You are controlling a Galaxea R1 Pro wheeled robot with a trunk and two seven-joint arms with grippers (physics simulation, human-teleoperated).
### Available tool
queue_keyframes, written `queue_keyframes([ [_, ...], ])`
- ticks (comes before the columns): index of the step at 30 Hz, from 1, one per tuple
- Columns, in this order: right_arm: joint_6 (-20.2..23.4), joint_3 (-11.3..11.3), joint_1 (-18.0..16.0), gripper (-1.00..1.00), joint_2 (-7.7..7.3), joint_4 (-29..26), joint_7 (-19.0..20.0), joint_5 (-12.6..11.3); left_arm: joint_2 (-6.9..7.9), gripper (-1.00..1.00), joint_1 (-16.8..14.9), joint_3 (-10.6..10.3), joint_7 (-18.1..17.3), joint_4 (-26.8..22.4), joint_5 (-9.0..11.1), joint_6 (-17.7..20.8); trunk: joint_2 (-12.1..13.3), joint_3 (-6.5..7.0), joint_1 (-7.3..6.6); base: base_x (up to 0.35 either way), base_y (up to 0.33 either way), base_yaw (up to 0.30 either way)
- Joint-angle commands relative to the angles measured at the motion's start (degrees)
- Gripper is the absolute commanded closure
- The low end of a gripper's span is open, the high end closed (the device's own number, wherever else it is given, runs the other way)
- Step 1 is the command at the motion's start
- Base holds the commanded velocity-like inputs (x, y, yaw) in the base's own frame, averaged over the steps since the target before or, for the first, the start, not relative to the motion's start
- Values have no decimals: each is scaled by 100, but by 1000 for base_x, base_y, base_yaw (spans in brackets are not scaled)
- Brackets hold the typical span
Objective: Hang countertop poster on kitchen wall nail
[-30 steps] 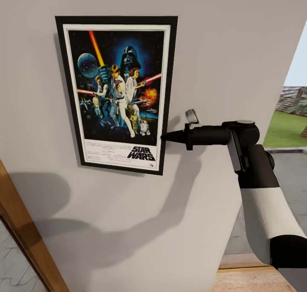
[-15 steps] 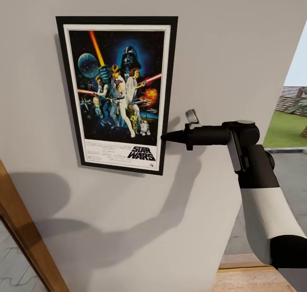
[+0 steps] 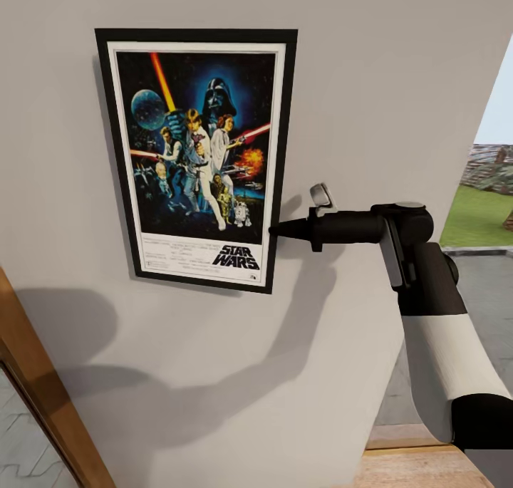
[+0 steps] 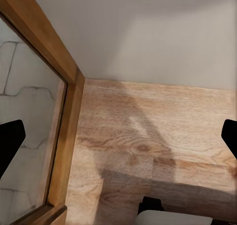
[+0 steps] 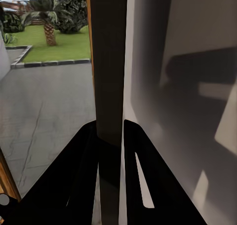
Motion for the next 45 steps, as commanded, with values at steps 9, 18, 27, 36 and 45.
queue_keyframes([
  [9, 65, 7, -2, 100, -4, 0, 1, -22, -3, -100, 2, 20, -38, -3, -4, -9, -3, -1, 2, 0, 0, 0],
  [18, 57, 4, -1, 100, -4, -3, 1, -22, -3, -100, 2, 21, -37, -7, -3, -12, -3, -1, 2, 27, 0, 0],
  [27, 50, 2, 1, 100, -4, -6, 1, -22, -3, -100, 2, 22, -37, -9, -3, -13, -3, -1, 2, 71, 0, 0],
  [36, 49, 2, 1, 100, -4, -6, 1, -22, -3, -100, 2, 23, -37, -9, -1, -13, -3, -1, 2, 1, 0, 0],
  [45, 49, 2, 1, 100, -4, -6, 1, -22, -3, -100, 2, 25, -34, -9, -1, -14, -3, -1, 2, 0, 0, 0],
])
